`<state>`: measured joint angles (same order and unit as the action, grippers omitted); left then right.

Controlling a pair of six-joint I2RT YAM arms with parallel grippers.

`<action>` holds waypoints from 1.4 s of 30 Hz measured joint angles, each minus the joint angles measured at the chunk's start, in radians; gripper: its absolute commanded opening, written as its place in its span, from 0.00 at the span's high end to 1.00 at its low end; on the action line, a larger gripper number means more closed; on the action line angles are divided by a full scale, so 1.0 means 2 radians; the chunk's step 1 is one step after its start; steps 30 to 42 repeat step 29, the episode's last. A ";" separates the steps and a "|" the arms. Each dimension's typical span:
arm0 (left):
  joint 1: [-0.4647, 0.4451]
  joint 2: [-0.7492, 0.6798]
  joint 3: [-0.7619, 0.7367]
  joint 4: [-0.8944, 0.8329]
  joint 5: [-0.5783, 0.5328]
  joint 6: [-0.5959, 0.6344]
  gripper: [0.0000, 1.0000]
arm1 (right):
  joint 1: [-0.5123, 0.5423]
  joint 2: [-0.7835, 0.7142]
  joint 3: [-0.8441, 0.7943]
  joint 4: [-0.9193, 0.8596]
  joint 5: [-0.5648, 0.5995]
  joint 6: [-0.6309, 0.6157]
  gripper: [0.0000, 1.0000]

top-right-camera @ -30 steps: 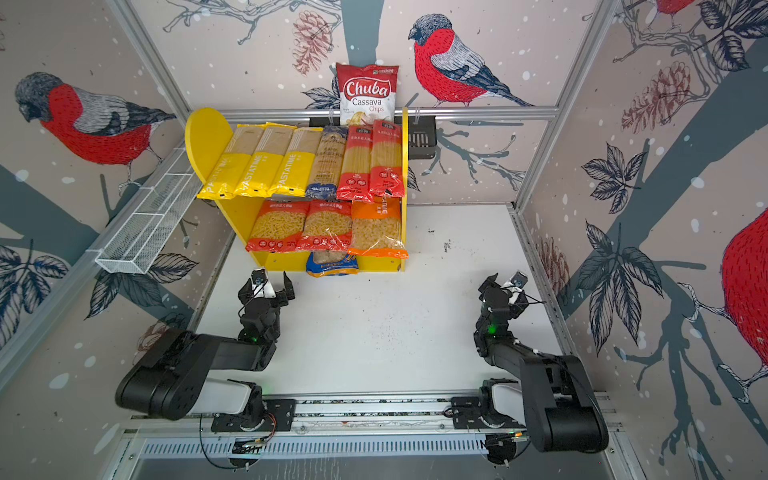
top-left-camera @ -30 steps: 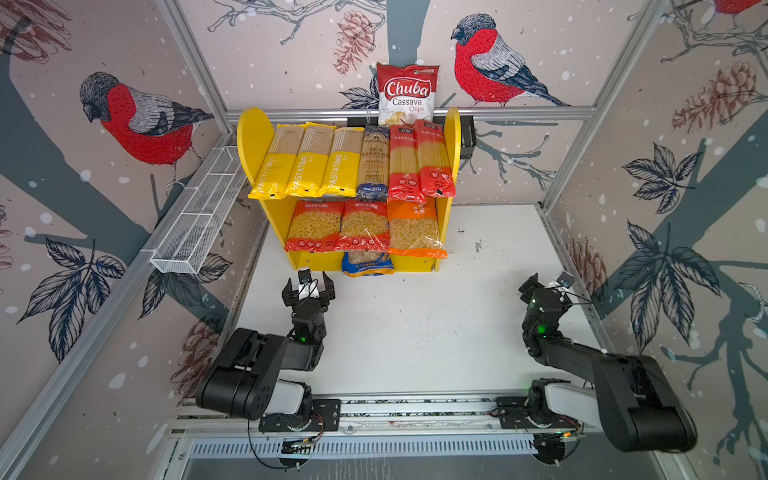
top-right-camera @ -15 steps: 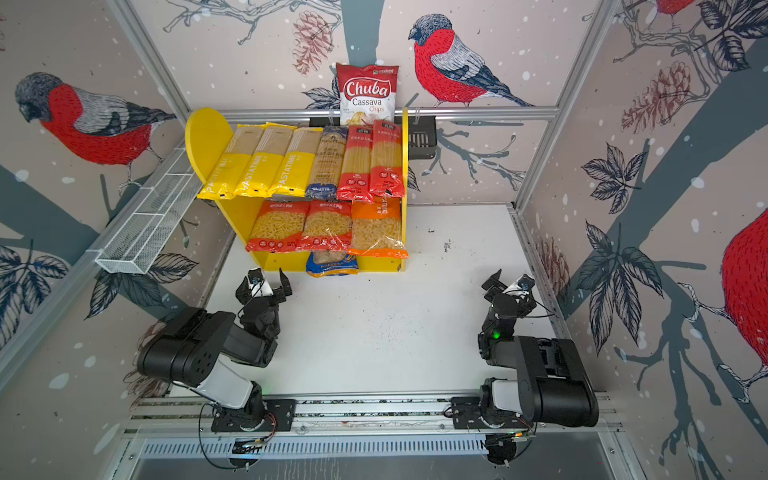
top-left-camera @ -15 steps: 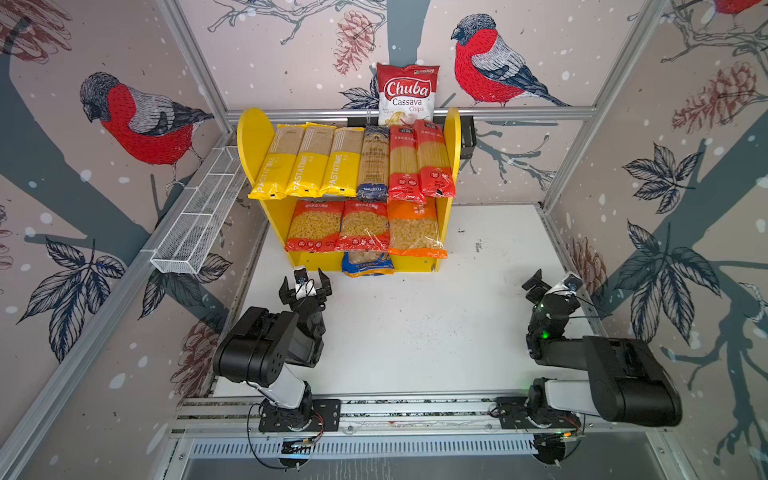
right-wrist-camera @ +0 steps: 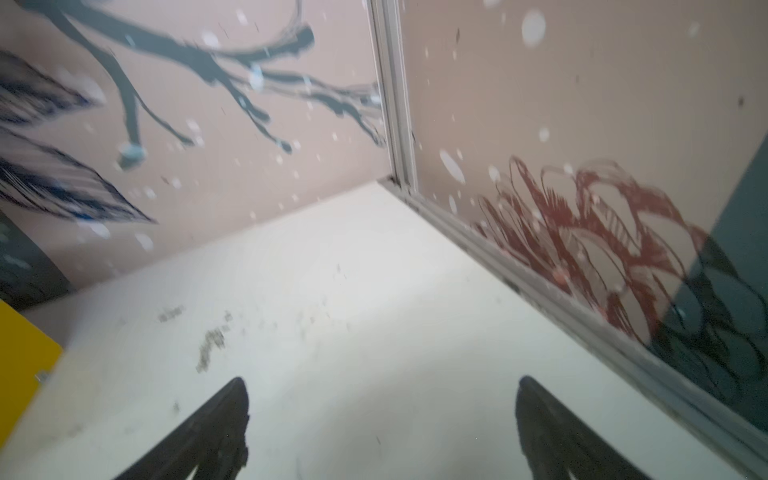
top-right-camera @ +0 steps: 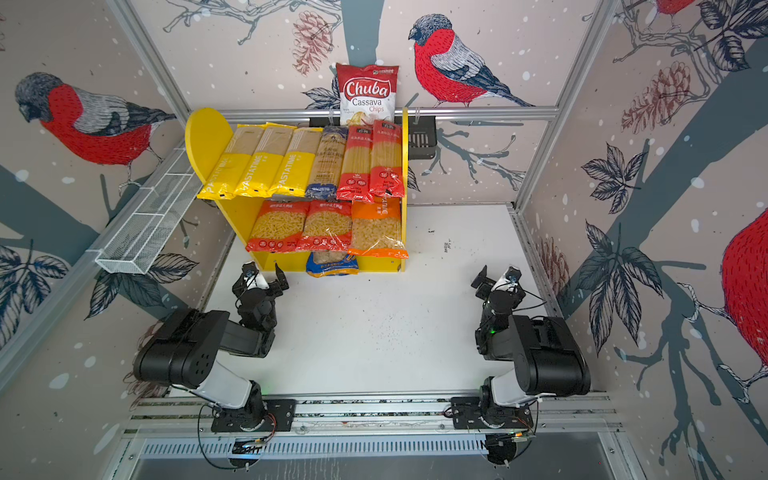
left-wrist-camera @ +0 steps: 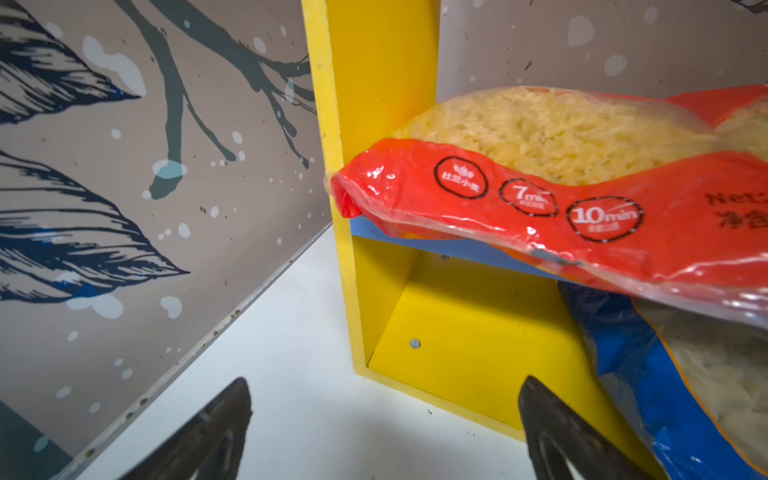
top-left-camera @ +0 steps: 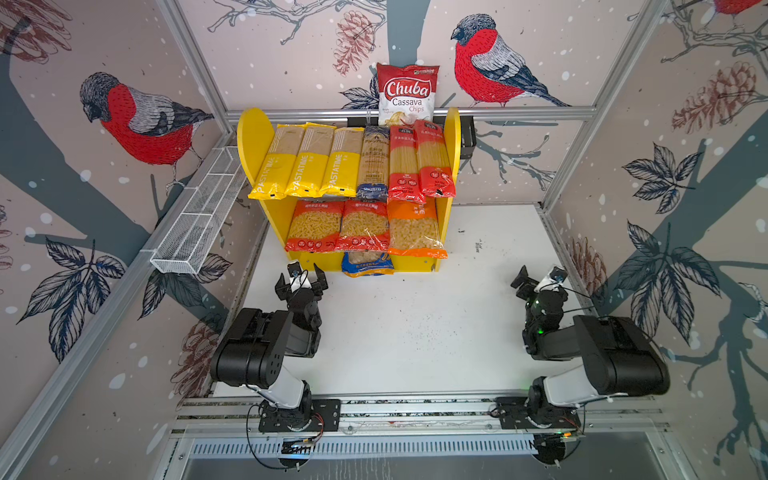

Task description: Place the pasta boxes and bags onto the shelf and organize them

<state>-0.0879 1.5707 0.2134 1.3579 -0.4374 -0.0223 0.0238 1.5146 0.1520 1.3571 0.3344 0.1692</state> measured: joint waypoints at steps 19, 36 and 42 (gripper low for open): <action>0.000 0.000 0.000 -0.004 0.008 -0.002 0.01 | 0.008 -0.010 0.023 -0.055 0.017 -0.007 0.01; -0.001 0.000 -0.010 0.003 0.026 0.004 0.01 | 0.010 -0.010 0.025 -0.058 0.021 -0.007 0.01; -0.001 0.000 -0.010 0.003 0.026 0.004 0.01 | 0.010 -0.010 0.025 -0.058 0.021 -0.007 0.01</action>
